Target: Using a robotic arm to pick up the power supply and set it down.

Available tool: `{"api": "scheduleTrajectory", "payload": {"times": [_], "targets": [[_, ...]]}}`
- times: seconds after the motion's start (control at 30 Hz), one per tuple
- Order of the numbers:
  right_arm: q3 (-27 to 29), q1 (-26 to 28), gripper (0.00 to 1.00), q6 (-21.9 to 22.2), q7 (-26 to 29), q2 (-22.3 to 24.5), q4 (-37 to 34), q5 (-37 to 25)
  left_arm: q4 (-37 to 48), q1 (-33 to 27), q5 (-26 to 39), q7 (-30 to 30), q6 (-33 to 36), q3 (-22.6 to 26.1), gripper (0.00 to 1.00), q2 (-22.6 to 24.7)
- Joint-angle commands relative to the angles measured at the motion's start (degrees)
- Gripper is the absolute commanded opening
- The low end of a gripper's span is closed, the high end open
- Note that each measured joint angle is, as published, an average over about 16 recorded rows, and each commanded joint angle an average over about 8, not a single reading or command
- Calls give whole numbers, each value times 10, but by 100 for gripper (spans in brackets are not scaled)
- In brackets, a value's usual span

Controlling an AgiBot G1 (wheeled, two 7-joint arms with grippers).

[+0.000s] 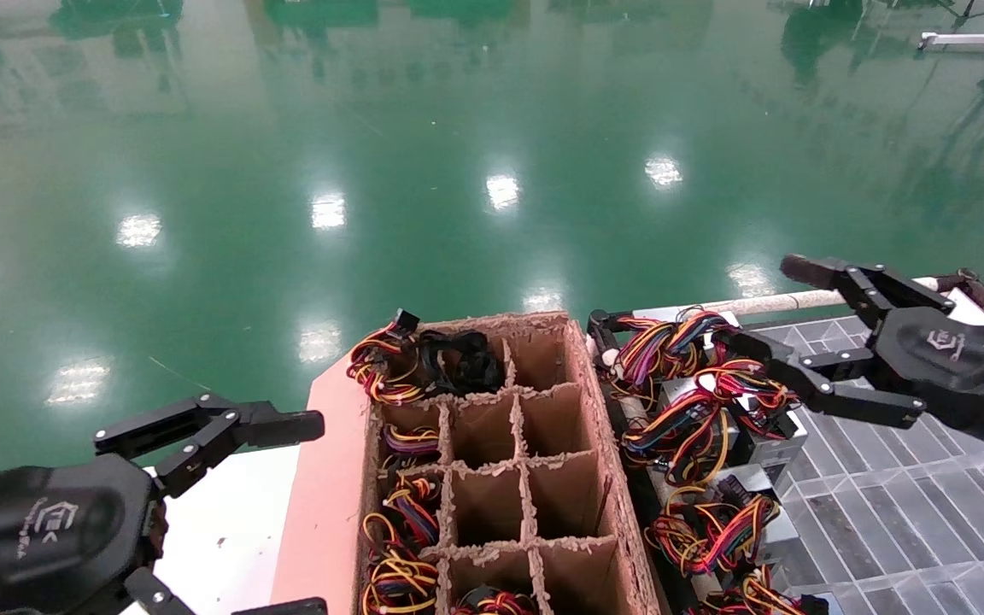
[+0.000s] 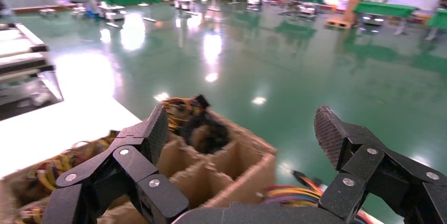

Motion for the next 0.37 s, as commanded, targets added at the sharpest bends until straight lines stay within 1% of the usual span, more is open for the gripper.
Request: {"api": "scheduleTrajectory", "payload": {"times": [0.03,0.27,0.37], "targets": [[3,-8,100,0,14,2,26,1,0,0,0,0,0,0,100,0],[12,-37,100,1,60,9,117,5,0,0,0,0,0,0,100,0],[13,-44,100,1,70,10,137,6,0,0,0,0,0,0,100,0]]}}
